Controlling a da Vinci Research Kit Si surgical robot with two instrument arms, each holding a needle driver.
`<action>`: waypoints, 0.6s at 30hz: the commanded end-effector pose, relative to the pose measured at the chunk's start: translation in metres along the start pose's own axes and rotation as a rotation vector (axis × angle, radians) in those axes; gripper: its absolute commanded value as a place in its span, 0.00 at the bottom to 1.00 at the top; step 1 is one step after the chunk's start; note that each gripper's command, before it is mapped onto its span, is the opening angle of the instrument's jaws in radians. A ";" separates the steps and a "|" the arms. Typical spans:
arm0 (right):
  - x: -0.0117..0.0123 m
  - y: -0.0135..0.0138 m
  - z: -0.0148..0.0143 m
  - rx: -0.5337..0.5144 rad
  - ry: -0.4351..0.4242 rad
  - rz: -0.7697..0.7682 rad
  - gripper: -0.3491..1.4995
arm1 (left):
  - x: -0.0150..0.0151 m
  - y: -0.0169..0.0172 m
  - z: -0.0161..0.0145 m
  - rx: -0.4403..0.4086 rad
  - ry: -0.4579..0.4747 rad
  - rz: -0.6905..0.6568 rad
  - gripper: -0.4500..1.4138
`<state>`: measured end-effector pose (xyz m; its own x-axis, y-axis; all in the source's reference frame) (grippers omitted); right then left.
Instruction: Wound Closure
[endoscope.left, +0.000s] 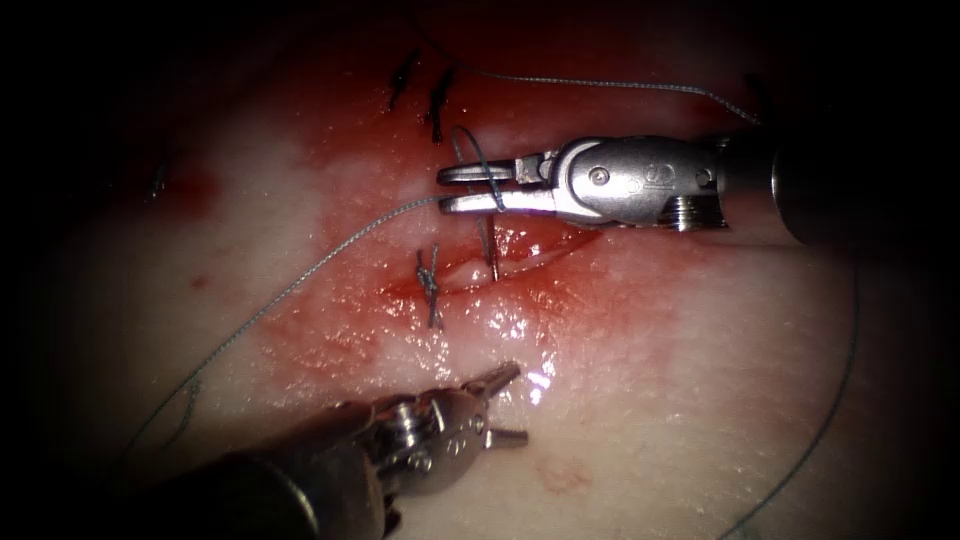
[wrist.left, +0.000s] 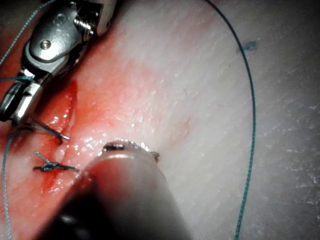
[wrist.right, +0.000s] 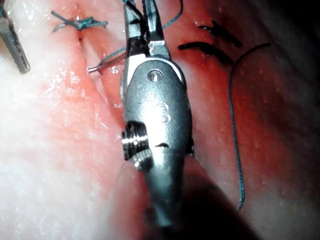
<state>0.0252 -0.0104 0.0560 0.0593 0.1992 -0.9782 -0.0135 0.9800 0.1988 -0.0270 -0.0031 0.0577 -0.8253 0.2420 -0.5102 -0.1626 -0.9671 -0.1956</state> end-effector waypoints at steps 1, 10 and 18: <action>-0.0004 -0.0001 0.0008 0.002 0.002 0.008 0.00 | 0.0000 -0.0001 0.0010 -0.002 0.000 -0.003 0.56; -0.0004 -0.0002 0.0008 0.006 0.002 0.079 0.00 | -0.0009 -0.0002 0.0020 -0.031 -0.005 -0.019 0.55; -0.0005 -0.0003 0.0008 0.012 -0.005 0.154 0.00 | -0.0011 -0.0004 0.0019 -0.035 -0.001 -0.022 0.54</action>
<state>0.0252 -0.0104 0.0561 0.0673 0.3519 -0.9336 -0.0136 0.9360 0.3518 -0.0265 -0.0030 0.0593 -0.8223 0.2646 -0.5039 -0.1637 -0.9579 -0.2359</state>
